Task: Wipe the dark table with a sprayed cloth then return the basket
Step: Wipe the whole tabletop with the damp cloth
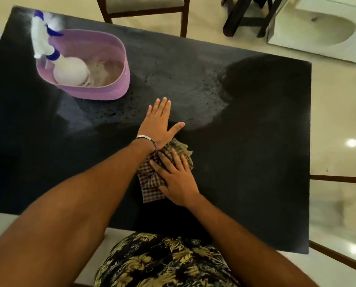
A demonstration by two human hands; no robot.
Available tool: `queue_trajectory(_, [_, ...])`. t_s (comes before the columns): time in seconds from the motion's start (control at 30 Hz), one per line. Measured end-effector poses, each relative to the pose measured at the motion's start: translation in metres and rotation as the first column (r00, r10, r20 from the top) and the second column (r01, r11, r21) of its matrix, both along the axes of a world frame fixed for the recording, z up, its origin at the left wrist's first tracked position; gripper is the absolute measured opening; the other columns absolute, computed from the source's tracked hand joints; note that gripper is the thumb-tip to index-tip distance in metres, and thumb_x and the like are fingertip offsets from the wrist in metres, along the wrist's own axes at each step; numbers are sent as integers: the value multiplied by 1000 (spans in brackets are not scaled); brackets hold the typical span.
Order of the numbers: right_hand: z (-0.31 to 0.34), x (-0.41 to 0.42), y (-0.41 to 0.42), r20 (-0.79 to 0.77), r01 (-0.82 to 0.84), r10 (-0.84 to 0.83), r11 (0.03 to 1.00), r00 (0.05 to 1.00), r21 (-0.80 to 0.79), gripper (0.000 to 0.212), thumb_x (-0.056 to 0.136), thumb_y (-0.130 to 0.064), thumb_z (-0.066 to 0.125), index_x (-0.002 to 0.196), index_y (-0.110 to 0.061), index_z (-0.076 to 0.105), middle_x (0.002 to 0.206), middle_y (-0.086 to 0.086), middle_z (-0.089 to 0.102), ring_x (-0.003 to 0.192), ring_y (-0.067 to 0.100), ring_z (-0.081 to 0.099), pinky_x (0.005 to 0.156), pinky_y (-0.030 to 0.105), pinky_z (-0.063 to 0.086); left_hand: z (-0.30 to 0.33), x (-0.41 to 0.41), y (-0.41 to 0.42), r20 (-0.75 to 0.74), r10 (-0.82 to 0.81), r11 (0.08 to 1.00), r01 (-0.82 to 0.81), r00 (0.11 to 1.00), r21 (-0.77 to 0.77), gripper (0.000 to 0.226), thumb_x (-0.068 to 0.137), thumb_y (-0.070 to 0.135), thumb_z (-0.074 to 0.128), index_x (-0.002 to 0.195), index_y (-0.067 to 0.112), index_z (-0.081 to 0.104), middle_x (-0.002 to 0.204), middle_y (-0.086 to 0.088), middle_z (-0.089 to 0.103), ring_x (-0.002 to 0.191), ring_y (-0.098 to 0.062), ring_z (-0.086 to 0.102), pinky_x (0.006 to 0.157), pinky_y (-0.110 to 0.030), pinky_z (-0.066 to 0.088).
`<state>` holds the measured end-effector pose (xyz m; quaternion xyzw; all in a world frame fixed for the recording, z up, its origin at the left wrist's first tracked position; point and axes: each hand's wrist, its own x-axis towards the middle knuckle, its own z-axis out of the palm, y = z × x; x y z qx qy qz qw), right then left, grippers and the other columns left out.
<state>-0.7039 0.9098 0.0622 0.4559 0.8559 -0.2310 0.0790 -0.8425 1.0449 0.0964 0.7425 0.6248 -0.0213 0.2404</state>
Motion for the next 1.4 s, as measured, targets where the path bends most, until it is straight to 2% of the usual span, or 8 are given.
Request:
queue_trajectory(0.07, [-2, 16, 18, -6, -12, 12, 999, 1000, 38, 73, 92, -50, 49, 157, -40, 16, 167, -2, 9, 153, 33, -1, 121, 51, -7, -1, 3, 9, 3, -3, 1000, 3, 1000, 9, 103, 78, 78, 2, 154, 9, 1, 162, -8, -4, 149, -23, -8, 122, -44, -1])
queue_trajectory(0.27, [-8, 64, 123, 37, 292, -297, 951, 954, 105, 67, 91, -49, 37, 156, -42, 20, 167, -5, 12, 153, 33, 4, 121, 54, 5, -6, 7, 54, -7, -7, 999, 7, 1000, 44, 101, 81, 78, 5, 154, 8, 1, 163, -7, -4, 149, -22, -8, 122, -43, -2])
queue_trajectory(0.5, [-12, 114, 248, 55, 484, -494, 865, 868, 129, 71, 91, -44, 49, 156, -40, 21, 167, -1, 13, 152, 37, 4, 120, 56, 5, -3, 7, 115, 18, 16, 995, -17, 1000, 97, 90, 90, 70, 18, 154, 8, 3, 163, -8, -2, 149, -23, -7, 121, -42, -3])
queue_trajectory(0.73, [-11, 184, 363, 79, 723, -728, 686, 681, 84, 64, 100, -44, 41, 158, -39, 14, 168, 1, 1, 152, 37, -4, 121, 56, -3, -10, 1, 163, 11, 55, 989, -56, 998, 137, 88, 91, 69, 18, 154, 10, 2, 163, -7, -2, 150, -22, -7, 122, -42, -3])
queue_trajectory(0.9, [-12, 184, 402, 83, 805, -810, 586, 580, 92, 62, 100, -47, 36, 158, -38, 15, 168, 2, 1, 152, 37, -8, 121, 56, -4, -21, -4, 182, -18, 57, 988, -54, 998, 143, 89, 90, 70, 17, 154, 10, 3, 163, -8, -1, 150, -23, -5, 122, -42, -2])
queue_trajectory(1.03, [-13, 130, 406, 68, 725, -733, 679, 676, 113, 63, 99, -45, 38, 158, -37, 16, 167, 4, 7, 152, 39, -4, 121, 56, -3, -28, -6, 188, -4, 68, 988, -67, 998, 139, 88, 91, 69, 19, 154, 9, 3, 163, -8, -1, 150, -23, -6, 122, -42, -2])
queue_trajectory(1.23, [-16, -5, 398, 46, 342, -351, 930, 935, 132, 67, 97, -48, 40, 158, -38, 14, 168, 3, 6, 152, 38, -4, 121, 55, -2, -31, -7, 191, 22, 117, 976, -119, 993, 181, 87, 93, 67, 19, 154, 7, 5, 162, -10, 1, 150, -24, -4, 122, -41, -2])
queue_trajectory(1.4, [-14, -3, 393, 25, 196, -202, 969, 979, 149, 67, 97, -50, 41, 157, -38, 17, 167, 0, 9, 153, 34, 2, 122, 51, 2, -33, -10, 186, -9, 142, 969, -137, 990, 206, 86, 93, 67, 19, 154, 7, 7, 162, -10, 3, 150, -25, -2, 122, -41, -1])
